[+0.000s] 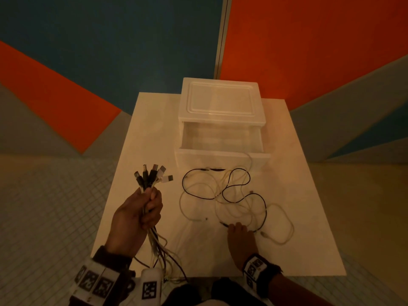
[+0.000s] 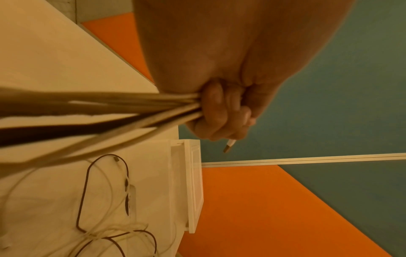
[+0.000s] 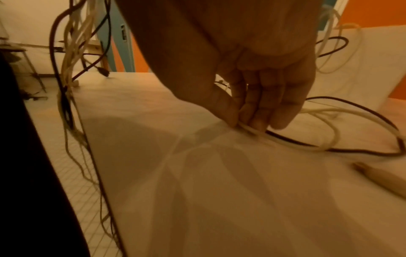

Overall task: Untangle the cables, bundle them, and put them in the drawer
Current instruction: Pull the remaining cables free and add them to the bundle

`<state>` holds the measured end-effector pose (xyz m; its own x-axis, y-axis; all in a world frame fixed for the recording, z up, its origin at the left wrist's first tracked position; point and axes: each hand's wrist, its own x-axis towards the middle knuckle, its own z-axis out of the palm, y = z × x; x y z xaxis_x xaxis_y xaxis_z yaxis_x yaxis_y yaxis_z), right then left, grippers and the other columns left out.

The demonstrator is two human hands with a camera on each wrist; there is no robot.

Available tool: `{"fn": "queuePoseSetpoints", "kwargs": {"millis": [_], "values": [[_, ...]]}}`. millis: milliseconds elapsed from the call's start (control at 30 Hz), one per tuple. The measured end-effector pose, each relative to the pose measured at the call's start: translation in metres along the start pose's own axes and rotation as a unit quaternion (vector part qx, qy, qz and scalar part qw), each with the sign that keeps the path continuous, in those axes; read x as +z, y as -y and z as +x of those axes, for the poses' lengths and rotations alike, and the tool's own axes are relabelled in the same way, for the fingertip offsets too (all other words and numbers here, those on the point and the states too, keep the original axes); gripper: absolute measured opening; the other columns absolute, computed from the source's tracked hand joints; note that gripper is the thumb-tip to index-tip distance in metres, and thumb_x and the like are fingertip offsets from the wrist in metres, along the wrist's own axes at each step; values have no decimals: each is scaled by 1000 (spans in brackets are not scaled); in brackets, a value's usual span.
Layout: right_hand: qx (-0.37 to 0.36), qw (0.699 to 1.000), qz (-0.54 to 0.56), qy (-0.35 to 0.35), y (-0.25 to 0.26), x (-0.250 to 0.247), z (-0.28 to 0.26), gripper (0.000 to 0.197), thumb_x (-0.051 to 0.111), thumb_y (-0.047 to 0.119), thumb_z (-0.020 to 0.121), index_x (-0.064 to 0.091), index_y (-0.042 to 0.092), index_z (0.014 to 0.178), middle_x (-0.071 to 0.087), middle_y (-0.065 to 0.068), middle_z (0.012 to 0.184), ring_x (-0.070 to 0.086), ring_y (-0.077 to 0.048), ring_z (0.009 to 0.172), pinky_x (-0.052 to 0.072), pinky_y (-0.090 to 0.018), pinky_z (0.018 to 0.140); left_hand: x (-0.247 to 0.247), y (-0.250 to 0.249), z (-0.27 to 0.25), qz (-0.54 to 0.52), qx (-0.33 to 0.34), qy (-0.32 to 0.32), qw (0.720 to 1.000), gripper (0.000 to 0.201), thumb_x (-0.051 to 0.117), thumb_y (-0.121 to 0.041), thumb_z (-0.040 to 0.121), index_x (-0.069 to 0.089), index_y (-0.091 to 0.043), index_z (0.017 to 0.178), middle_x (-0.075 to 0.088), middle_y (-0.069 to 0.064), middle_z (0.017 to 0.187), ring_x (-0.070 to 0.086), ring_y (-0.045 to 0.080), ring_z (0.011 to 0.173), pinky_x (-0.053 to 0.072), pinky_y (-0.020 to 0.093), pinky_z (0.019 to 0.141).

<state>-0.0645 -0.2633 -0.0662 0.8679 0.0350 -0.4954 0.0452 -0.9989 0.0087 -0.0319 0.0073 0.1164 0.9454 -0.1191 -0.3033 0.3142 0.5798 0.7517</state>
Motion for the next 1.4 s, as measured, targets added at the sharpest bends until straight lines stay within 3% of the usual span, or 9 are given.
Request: {"fn": "queuePoseSetpoints", "kwargs": {"millis": [67, 167, 233, 400, 567, 700, 900, 1133, 1400], "values": [[-7, 1000, 8, -17, 0, -14, -6, 52, 91, 13, 37, 71, 2, 84, 66, -20, 83, 61, -32, 53, 51, -41, 48, 0, 3, 3, -1, -1, 6, 1000, 22, 36, -17, 98, 47, -10, 80, 34, 1, 69, 22, 6, 46, 17, 22, 41], [-37, 985, 134, -99, 6, -64, -15, 37, 61, 9, 83, 56, 9, 120, 49, -17, 132, 66, -32, 83, 52, -37, 70, 2, 6, 9, 9, 3, 7, 1000, 21, 36, -17, 98, 47, -9, 82, 36, 1, 69, 22, 6, 47, 18, 22, 41], [-64, 951, 247, -175, 6, -109, -21, 21, 45, 15, 98, 57, 14, 115, 50, -8, 117, 60, -23, 82, 45, -30, 72, 6, 9, 13, 15, 6, 5, 1000, 19, 37, -17, 98, 46, -9, 83, 37, 1, 69, 23, 7, 47, 18, 21, 41], [-135, 791, 524, -286, 7, -219, -44, 26, 60, 22, 95, 57, 14, 70, 55, 4, 65, 47, -4, 62, 39, -20, 62, 21, 22, 24, 68, 34, -14, 997, 18, 46, -23, 97, 46, -9, 87, 40, -1, 70, 25, 9, 51, 19, 25, 47], [-144, 766, 612, -133, 51, -223, -52, 20, 47, 11, 99, 67, 9, 97, 57, 25, 63, 49, 2, 58, 39, -19, 61, 48, 35, 25, 116, 38, -43, 992, 24, 58, -30, 92, 54, -6, 95, 45, -4, 69, 27, 11, 54, 24, 25, 49], [-92, 722, 670, -146, 76, -215, -49, 12, 57, 7, 94, 67, 7, 100, 69, -1, 78, 65, -14, 64, 58, -30, 62, 61, 44, 22, 113, 38, -64, 991, 28, 50, -34, 91, 60, -10, 100, 50, -1, 72, 38, 10, 59, 33, 23, 53], [-35, 668, 731, -130, 86, -205, -45, 19, 74, 9, 82, 55, 7, 85, 69, -14, 78, 70, -23, 64, 56, -32, 52, 68, 46, 16, 74, 28, -62, 995, 24, 37, -17, 103, 57, -5, 95, 68, 2, 74, 66, 12, 65, 52, 23, 57], [-123, 739, 662, 1, 65, -193, -43, 17, 68, 21, 89, 58, 8, 84, 67, -7, 69, 66, -22, 57, 52, -30, 53, 53, 39, 19, 117, 23, -106, 987, 20, 42, -20, 102, 54, -8, 93, 50, 6, 72, 44, 16, 60, 38, 25, 53], [-233, 785, 571, -54, 56, -186, -44, 12, 60, 12, 93, 70, 15, 88, 65, 4, 74, 56, -3, 62, 47, -20, 62, 49, 39, 16, 158, 35, -77, 984, 26, 42, -21, 101, 60, -7, 91, 56, 6, 72, 47, 15, 61, 36, 27, 55]]}}
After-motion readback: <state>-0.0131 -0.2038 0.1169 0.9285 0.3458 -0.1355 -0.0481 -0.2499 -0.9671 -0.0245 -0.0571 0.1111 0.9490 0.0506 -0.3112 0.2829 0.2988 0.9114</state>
